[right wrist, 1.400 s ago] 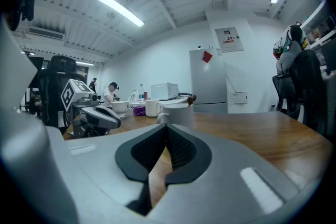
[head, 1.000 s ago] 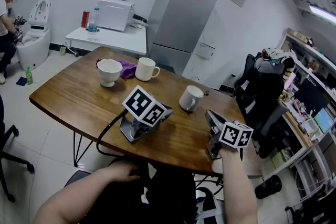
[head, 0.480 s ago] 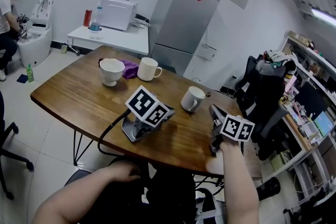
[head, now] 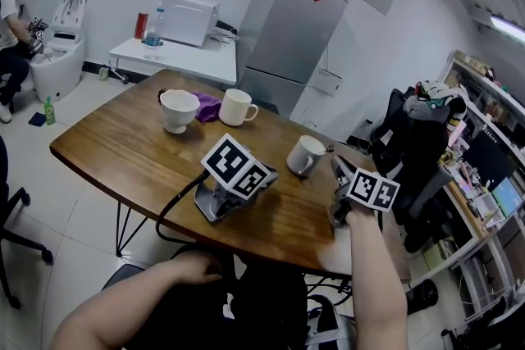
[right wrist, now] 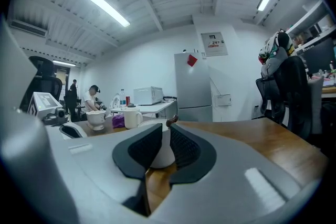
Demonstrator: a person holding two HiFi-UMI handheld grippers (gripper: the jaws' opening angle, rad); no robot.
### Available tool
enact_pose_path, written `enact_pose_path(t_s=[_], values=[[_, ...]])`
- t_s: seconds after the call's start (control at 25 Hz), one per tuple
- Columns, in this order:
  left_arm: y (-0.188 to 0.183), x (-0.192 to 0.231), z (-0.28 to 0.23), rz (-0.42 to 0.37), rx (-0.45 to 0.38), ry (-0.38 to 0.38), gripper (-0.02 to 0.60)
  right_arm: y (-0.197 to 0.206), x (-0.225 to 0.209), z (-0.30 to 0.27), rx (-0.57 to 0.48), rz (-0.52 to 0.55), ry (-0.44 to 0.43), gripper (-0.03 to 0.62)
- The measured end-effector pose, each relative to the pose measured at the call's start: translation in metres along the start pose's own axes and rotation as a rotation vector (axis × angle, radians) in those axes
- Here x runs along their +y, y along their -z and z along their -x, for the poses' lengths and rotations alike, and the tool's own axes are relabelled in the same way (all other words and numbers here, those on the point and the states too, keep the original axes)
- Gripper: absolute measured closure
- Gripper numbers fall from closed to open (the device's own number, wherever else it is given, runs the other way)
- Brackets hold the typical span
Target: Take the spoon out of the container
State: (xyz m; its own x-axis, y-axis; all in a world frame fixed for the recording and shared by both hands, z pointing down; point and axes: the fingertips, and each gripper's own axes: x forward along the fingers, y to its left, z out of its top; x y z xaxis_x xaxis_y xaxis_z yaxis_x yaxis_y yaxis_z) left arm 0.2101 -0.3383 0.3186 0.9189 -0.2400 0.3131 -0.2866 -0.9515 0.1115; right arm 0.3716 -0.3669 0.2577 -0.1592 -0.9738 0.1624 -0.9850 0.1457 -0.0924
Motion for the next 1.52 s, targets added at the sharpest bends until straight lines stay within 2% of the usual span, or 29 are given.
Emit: enact_pose_path(t_s=[0.44, 0.64, 1.04, 1.12, 1.2, 1.52], values=[[0.001, 0.0, 0.0, 0.0, -0.001, 0.0, 0.569, -0.009, -0.005, -0.023, -0.009, -0.054, 0.024, 0.503], [0.0, 0.0, 0.0, -0.001, -0.001, 0.0, 0.569, -0.01, -0.012, -0.031, 0.0, -0.068, 0.061, 0.491], [0.001, 0.0, -0.001, -0.002, -0.001, 0.0, 0.569, -0.009, -0.012, -0.038, -0.003, -0.091, 0.058, 0.507], [0.001, -0.001, -0.001, -0.001, -0.001, 0.001, 0.569, -0.009, -0.013, -0.037, -0.001, -0.087, 0.066, 0.547], [0.001, -0.001, -0.001, -0.001, 0.0, 0.0, 0.569, -0.01, -0.013, -0.036, 0.0, -0.083, 0.067, 0.549], [0.002, 0.0, 0.0, 0.0, 0.001, 0.0, 0.569, -0.029, -0.012, -0.021, -0.07, -0.072, 0.057, 0.553]])
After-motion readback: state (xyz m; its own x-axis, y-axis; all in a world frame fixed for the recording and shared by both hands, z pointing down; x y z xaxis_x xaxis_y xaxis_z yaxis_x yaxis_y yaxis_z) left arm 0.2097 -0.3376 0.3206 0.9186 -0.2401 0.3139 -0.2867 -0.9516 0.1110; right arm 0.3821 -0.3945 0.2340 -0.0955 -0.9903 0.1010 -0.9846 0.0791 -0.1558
